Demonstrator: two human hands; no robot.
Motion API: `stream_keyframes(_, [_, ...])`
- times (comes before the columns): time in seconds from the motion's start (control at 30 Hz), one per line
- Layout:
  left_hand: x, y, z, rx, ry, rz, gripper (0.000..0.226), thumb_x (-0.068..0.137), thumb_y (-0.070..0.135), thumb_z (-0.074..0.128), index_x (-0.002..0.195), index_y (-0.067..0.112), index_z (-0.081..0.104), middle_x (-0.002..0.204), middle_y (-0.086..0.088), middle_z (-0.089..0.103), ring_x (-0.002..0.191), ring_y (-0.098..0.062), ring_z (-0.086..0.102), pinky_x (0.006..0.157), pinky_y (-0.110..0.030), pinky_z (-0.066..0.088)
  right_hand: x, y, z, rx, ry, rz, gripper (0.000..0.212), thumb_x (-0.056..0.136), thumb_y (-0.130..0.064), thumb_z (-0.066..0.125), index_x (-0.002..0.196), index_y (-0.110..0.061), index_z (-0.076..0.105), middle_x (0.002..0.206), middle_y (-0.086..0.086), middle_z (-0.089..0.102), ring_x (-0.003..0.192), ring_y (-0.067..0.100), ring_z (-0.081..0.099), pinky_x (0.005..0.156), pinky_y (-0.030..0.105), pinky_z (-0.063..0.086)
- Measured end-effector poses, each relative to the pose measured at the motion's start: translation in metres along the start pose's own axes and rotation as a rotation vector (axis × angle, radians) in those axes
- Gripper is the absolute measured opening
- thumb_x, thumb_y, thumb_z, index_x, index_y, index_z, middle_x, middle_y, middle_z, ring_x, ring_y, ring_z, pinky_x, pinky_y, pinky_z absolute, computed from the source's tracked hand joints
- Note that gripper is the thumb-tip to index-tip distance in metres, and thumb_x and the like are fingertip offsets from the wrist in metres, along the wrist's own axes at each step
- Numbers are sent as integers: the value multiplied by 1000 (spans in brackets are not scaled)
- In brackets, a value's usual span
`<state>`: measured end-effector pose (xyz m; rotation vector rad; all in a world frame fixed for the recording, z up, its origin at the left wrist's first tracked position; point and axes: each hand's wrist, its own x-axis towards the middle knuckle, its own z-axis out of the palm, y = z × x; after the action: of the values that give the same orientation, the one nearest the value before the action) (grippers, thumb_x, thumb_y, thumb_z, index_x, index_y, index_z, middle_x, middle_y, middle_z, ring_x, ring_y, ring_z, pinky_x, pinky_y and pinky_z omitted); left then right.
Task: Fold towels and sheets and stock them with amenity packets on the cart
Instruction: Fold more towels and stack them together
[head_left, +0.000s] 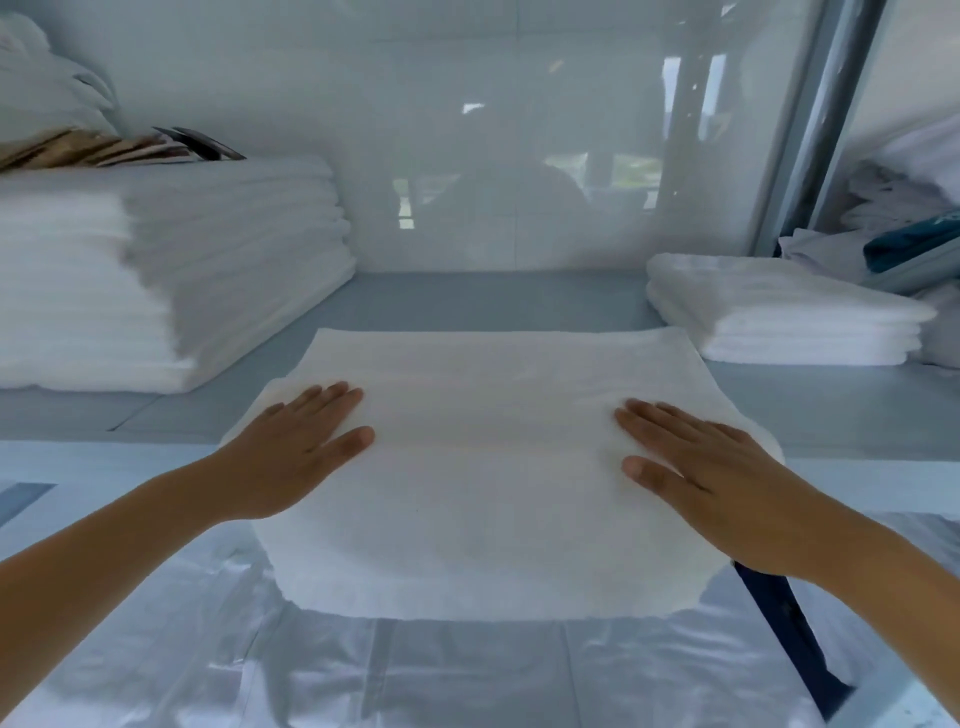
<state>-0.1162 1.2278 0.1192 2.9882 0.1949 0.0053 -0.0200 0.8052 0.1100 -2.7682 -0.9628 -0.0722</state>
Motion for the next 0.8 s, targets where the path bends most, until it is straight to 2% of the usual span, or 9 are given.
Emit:
stream_keyframes(0.1, [14,0,-5,67,-10,8,83,90,73,1,163,33,-1,170,11,-7,157,-11,-5,127,-38,3,20,0,-9,-91,48,-16,74,93,-75,6,160,-45,-3,166,-26,-10,154,-2,-4,122,27,5])
stream_keyframes(0.2, [19,-4,-6,193,7,79,96,84,77,-20,163,27,1,171,3,-6,158,-17,-1,126,-41,9,26,2,-12,-94,20,-82,69,95,-76,11,157,-53,-8,164,-32,-14,152,-5,-12,127,33,3])
stream_keyframes(0.27, [14,-7,-1,127,110,111,102,81,82,-15,164,26,11,171,4,6,157,-17,8,126,-41,12,22,5,-12,-112,9,-107,66,96,-77,16,156,-57,-4,163,-35,-10,150,-10,-14,127,33,3])
stream_keyframes(0.37, [0,-17,9,77,238,172,87,89,78,-7,162,37,17,168,16,15,155,-9,15,125,-34,14,16,1,-10,-151,7,-115,73,92,-82,24,155,-57,-3,163,-33,-6,150,-10,-9,127,29,3])
stream_keyframes(0.43, [-8,-26,13,94,282,227,85,89,84,1,161,42,19,166,21,17,154,-5,17,124,-32,15,12,-2,-7,-185,16,-114,77,93,-79,29,157,-53,-4,164,-31,-7,152,-7,-8,124,26,1])
stream_keyframes(0.6, [-13,-36,15,118,283,256,94,82,93,12,161,43,11,166,24,11,154,-3,13,124,-32,14,8,-7,1,-202,71,-100,70,102,-61,34,160,-45,-1,167,-26,-2,154,-3,-3,124,26,7])
stream_keyframes(0.73, [-9,-37,16,189,265,255,101,77,94,16,162,41,4,168,21,5,156,-7,11,126,-37,16,9,-8,7,-270,121,-86,72,99,-63,29,162,-39,5,167,-21,5,155,3,8,125,31,16])
stream_keyframes(0.8, [-7,-38,17,212,258,258,102,76,93,19,162,40,2,168,20,5,156,-8,12,126,-38,17,8,-8,10,-281,167,-86,73,98,-64,27,163,-34,14,167,-18,13,154,7,17,124,35,24])
